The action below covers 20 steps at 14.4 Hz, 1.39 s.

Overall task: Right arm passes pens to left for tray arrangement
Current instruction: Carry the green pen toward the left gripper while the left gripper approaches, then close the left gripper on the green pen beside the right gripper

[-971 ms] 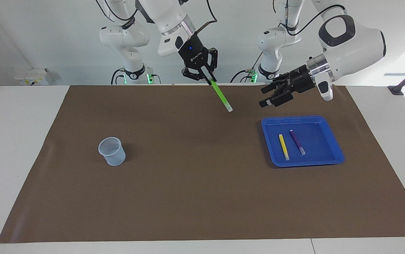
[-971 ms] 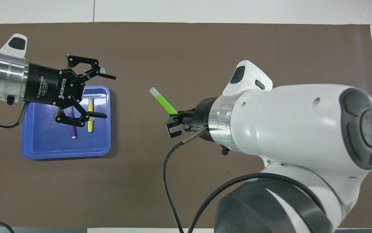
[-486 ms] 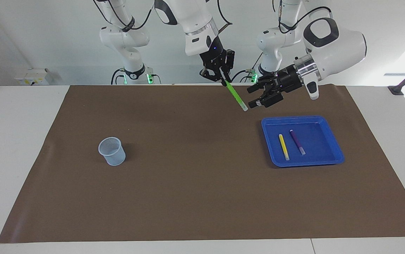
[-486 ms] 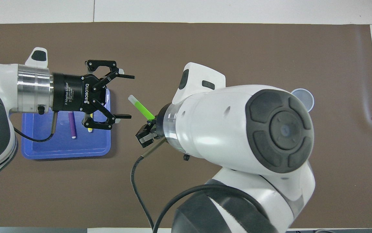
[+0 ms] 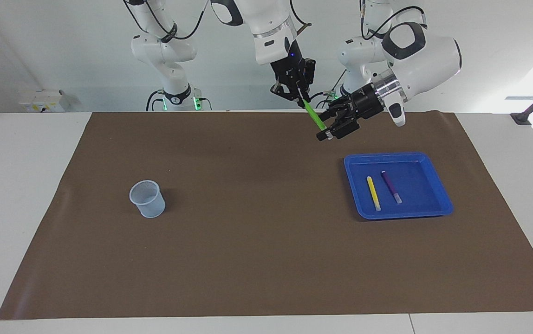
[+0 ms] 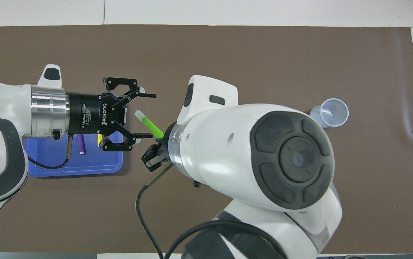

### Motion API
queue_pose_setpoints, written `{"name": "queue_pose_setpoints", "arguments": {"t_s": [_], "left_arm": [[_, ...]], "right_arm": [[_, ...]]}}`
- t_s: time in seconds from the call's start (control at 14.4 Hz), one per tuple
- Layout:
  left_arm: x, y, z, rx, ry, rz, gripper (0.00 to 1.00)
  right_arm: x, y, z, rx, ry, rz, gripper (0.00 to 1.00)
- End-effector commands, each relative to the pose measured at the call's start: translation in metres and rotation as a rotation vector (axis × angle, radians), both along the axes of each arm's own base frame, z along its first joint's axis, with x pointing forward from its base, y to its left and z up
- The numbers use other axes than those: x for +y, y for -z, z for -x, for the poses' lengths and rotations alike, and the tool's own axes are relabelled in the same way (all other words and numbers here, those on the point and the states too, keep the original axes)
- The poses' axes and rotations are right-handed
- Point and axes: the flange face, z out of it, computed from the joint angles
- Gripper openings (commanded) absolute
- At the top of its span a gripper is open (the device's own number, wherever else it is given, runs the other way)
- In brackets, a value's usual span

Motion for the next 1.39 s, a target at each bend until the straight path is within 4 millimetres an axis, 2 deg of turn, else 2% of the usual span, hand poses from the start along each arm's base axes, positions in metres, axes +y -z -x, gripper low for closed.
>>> {"name": "queue_pose_setpoints", "arguments": {"t_s": [0.0,0.42,0.62,0.76,0.9,0.97,1.04,1.11,1.32], "left_arm": [[0.006,-0.006,0.013,-0.001,0.013,0.010,0.83],[0.000,-0.012,0.021,-0.004,0.027,0.004,0.69],[0.000,-0.009,0.031,-0.007,0.029,-0.008,0.63],[0.001,-0.007,0.033,-0.005,0.029,-0.012,0.56],[0.000,-0.007,0.033,-0.004,0.030,-0.012,0.44],[-0.001,-0.007,0.034,-0.004,0.031,-0.013,0.33],[-0.001,-0.009,0.037,-0.009,0.031,-0.016,0.12],[0.000,-0.007,0.038,-0.008,0.030,-0.018,0.00],[0.001,-0.007,0.038,-0.027,0.043,-0.018,0.00]], "right_arm": [[0.000,-0.002,-0.004,-0.006,-0.024,0.013,0.00],[0.000,-0.002,-0.004,-0.006,-0.024,0.013,0.00],[0.000,-0.002,-0.004,-0.006,-0.024,0.013,0.00],[0.000,-0.002,-0.004,-0.007,-0.024,0.014,0.00],[0.000,-0.002,-0.004,-0.006,-0.024,0.013,0.00],[0.000,-0.002,-0.004,-0.006,-0.024,0.013,0.00],[0.000,-0.002,-0.004,-0.006,-0.024,0.013,0.00],[0.000,-0.002,-0.004,-0.006,-0.024,0.013,0.00],[0.000,-0.002,-0.004,-0.006,-0.024,0.013,0.00]]}}
